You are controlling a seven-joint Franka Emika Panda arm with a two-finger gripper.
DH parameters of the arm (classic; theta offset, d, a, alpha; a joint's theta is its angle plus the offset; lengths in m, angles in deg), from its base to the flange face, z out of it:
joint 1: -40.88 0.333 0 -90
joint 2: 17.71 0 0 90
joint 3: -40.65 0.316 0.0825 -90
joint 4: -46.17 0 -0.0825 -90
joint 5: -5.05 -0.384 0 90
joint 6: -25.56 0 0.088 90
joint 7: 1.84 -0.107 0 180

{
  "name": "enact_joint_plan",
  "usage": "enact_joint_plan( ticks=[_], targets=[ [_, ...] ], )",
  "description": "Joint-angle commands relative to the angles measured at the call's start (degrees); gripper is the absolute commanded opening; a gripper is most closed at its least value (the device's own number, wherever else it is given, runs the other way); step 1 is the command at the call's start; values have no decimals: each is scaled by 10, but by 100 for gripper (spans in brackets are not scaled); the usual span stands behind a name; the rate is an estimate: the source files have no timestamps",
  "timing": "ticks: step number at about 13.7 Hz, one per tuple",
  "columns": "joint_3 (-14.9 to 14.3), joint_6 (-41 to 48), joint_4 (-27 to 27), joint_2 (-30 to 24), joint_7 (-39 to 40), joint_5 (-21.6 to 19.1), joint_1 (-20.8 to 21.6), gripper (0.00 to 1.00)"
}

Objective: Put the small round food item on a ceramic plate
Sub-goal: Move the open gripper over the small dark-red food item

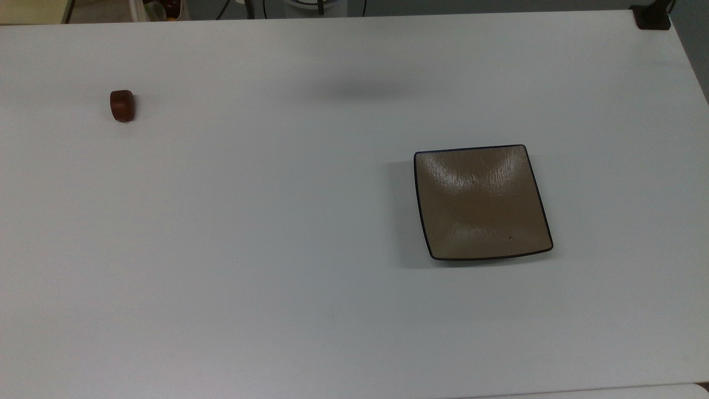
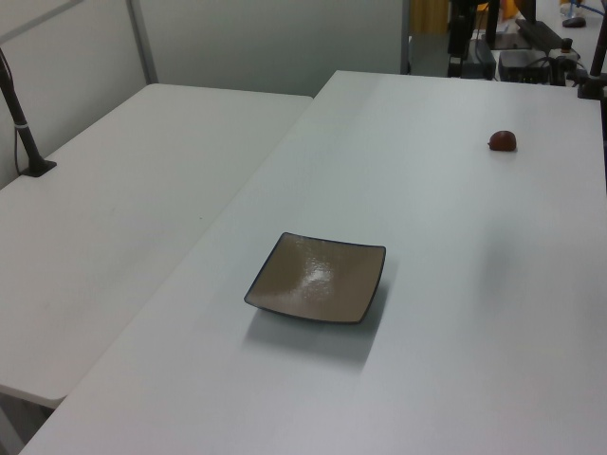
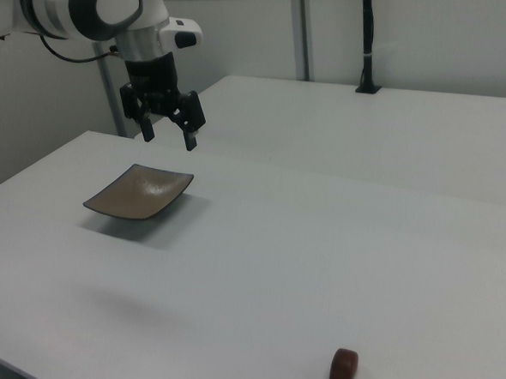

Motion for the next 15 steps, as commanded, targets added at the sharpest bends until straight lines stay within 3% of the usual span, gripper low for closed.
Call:
enact_joint_plan(
  ticks=[1, 8, 12, 15],
  targets=[
    [4, -9, 8, 1, -9, -2, -2, 100],
    [4, -14, 19, 8, 9, -2, -18, 100],
    [3, -14, 32, 12, 129, -1, -44, 100],
    [2, -32, 33, 17, 155, 5, -59, 100]
  ],
)
